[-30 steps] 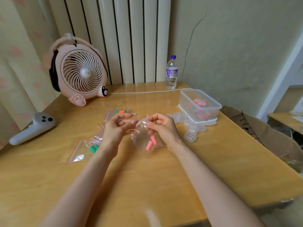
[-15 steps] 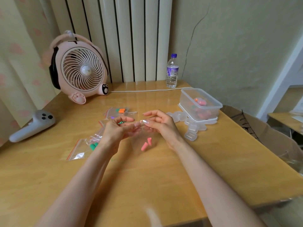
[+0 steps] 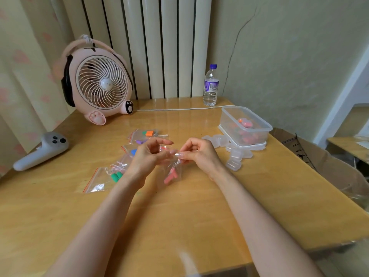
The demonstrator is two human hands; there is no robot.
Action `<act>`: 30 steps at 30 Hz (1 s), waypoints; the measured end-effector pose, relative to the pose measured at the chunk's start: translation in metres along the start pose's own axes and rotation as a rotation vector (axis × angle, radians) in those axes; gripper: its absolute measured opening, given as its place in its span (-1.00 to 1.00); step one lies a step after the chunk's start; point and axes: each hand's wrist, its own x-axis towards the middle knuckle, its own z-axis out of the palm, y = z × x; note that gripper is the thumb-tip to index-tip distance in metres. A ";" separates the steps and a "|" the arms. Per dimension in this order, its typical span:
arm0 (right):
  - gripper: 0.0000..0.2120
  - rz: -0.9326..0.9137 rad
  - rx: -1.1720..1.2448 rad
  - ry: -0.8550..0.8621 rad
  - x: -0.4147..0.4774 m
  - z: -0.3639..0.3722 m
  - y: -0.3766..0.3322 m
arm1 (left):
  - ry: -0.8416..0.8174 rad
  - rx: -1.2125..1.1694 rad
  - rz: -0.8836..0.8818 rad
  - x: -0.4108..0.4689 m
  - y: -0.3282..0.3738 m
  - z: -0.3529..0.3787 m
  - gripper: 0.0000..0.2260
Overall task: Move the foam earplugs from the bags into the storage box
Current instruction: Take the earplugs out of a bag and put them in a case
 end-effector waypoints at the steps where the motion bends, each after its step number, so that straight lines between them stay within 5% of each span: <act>1: -0.80 -0.010 -0.004 0.019 0.000 -0.002 -0.001 | -0.007 -0.027 -0.004 0.000 0.000 -0.001 -0.82; 11: -0.88 -0.105 0.127 -0.118 -0.005 -0.004 -0.008 | -0.040 0.002 -0.130 -0.001 -0.002 0.001 -0.70; 18: -0.86 -0.027 0.151 -0.027 -0.004 -0.006 -0.009 | -0.139 0.025 0.049 -0.004 0.000 0.004 -0.94; 26: -0.83 0.007 0.019 -0.060 -0.006 -0.002 -0.010 | 0.029 0.055 0.122 -0.002 0.004 0.004 -0.89; 30: -0.82 0.013 -0.030 -0.034 -0.004 -0.002 -0.007 | -0.055 0.038 0.149 -0.006 0.006 0.006 -0.90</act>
